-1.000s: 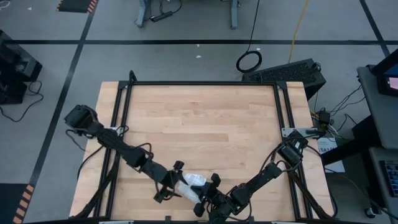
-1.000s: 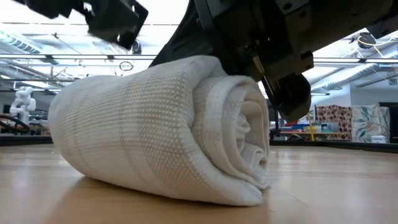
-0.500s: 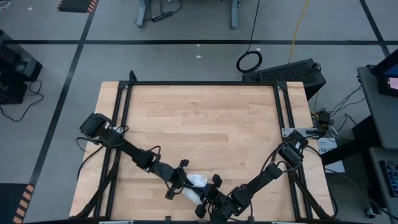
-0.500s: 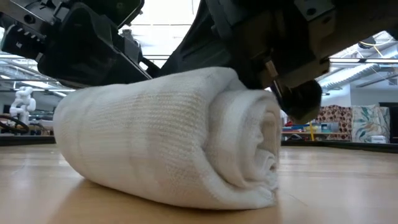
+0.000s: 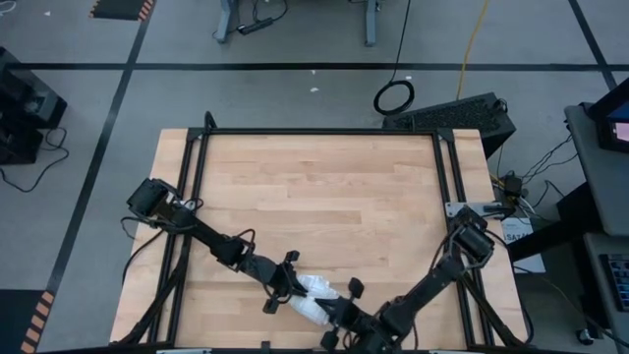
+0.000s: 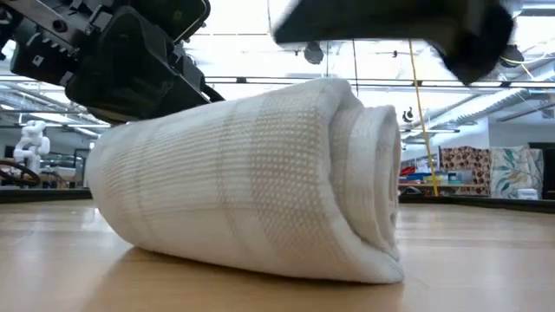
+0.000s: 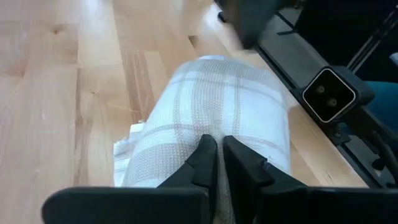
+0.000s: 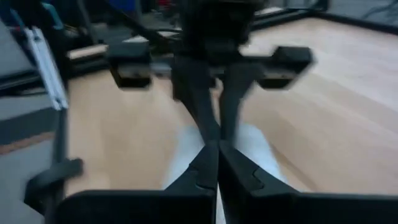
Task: Roll towel
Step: Roll the brown checkered towel
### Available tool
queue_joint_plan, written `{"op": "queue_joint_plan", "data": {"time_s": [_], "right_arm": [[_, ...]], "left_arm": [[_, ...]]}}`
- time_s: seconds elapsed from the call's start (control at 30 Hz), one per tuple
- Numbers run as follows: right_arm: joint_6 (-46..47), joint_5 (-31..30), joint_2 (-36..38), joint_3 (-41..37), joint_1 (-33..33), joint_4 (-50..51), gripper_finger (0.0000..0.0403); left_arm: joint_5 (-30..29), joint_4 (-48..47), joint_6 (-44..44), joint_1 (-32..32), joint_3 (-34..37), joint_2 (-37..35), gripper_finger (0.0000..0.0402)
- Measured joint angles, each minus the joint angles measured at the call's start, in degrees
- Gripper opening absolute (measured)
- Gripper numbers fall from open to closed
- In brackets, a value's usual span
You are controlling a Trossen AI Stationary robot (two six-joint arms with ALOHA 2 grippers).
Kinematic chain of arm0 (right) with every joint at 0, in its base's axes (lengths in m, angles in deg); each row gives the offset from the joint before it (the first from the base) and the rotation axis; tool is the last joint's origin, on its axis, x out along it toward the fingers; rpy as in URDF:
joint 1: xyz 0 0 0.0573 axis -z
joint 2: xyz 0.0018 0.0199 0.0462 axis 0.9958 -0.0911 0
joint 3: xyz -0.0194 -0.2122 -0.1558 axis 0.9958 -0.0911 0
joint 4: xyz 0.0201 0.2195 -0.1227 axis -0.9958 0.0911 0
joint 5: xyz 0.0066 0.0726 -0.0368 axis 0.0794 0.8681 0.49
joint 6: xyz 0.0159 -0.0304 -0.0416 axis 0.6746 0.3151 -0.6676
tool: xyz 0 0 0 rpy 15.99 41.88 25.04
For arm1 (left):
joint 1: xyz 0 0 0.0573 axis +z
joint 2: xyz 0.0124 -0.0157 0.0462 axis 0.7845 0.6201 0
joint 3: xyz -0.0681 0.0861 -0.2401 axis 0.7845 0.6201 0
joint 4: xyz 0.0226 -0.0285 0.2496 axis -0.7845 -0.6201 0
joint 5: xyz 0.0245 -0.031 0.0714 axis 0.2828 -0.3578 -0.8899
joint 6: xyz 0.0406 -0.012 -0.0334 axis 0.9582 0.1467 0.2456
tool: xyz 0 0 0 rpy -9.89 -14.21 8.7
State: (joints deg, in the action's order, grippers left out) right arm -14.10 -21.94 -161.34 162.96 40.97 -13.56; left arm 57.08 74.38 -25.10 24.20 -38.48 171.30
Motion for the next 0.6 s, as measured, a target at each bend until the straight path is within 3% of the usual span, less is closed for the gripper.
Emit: {"op": "queue_joint_plan", "data": {"time_s": [0.13,0.3,0.6], "right_arm": [[10.34,-4.35,-2.96,-0.22,-1.62,10.1,0.0],[19.59,-6.43,-6.24,0.03,-1.82,11.8,0.0],[18.87,-5.83,-6.6,0.04,-1.59,10.59,0.0]], "left_arm": [[0.2,0.06,0.05,0.41,0.02,0.0,0.0031],[0.3,0.13,0.0,0.92,0.02,0.02,0.0031],[0.59,-0.14,-0.02,0.98,0.17,-1.43,0.0031]]}}
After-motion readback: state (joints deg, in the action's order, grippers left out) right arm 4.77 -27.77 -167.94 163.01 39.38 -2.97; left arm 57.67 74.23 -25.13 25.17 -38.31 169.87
